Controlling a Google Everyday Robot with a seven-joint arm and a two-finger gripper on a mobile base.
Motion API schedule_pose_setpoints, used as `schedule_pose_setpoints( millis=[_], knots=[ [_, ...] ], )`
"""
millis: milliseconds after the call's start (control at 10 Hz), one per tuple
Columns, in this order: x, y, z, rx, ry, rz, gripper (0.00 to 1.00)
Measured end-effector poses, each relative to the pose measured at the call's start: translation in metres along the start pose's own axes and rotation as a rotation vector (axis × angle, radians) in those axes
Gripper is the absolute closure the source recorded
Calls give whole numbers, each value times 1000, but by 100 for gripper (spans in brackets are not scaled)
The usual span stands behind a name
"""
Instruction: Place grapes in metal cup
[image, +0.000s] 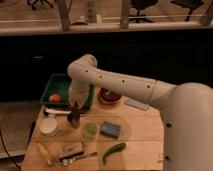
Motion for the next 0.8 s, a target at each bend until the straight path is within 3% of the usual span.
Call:
schedule_pose_setpoints(
  millis=[600, 800],
  knots=[
    [-4, -3, -3, 3, -3, -6, 33],
    [-4, -3, -3, 3, -6, -4, 21]
  ],
)
